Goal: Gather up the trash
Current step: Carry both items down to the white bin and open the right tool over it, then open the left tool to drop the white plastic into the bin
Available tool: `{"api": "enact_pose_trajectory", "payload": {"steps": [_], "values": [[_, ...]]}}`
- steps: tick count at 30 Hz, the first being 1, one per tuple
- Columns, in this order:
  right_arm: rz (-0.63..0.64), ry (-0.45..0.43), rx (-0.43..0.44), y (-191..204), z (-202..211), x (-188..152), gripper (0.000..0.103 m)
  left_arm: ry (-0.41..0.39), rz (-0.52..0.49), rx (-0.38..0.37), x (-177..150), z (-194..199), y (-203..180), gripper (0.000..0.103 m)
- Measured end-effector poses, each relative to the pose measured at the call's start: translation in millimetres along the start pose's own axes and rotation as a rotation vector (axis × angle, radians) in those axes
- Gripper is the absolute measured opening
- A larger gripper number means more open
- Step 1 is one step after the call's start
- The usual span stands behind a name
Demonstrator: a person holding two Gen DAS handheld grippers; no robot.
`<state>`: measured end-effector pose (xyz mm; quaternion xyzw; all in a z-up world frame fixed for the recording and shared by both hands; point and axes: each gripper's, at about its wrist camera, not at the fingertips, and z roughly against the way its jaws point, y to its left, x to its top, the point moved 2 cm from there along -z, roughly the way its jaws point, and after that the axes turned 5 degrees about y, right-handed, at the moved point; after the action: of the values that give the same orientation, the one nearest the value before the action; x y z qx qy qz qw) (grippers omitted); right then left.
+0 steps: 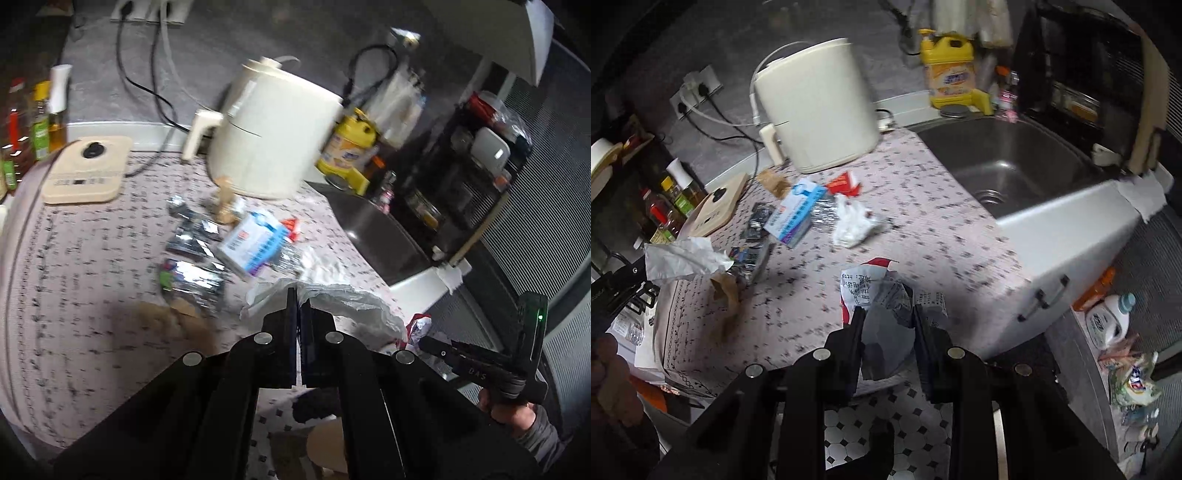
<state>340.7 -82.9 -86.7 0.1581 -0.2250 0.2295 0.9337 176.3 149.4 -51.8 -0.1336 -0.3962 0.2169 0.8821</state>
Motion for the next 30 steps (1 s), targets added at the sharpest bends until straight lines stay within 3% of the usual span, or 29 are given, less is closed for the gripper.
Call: {"api": "enact_pose_trajectory", "payload": {"steps": [11, 20, 25, 30], "values": [[-0.18, 0.056, -0.09, -113, 17, -64, 0.026, 0.175, -0.103, -0.09, -52, -70, -93, 0.002], [-0.297, 0.198, -0.13, -188, -8, -143, 0.028, 0.318, -0.173, -0.085, -110, -105, -144, 0.002], [-0.347, 0.265, -0.156, -216, -19, -175, 0.065, 0.399, -0.205, -0.086, -145, -125, -166, 0.002], [-0.374, 0.28, -0.184, -246, -9, -200, 0.069, 0.456, -0.222, -0.1, -177, -143, -186, 0.002]]}}
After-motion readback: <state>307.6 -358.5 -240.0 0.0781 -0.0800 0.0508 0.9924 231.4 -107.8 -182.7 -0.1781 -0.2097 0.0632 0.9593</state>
